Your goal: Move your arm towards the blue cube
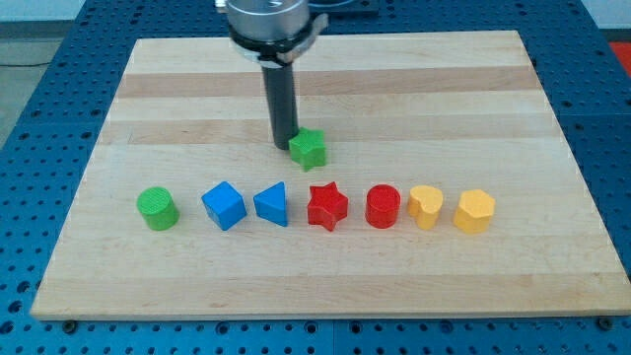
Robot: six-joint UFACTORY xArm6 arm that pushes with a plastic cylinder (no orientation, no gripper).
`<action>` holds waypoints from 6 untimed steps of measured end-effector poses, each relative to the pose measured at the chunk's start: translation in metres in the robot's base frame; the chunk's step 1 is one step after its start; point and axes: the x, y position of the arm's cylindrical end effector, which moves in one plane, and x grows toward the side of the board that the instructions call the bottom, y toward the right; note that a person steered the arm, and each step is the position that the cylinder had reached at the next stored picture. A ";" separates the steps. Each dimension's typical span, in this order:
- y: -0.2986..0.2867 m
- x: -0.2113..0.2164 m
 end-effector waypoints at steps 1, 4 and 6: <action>0.006 0.002; -0.137 0.010; -0.229 0.123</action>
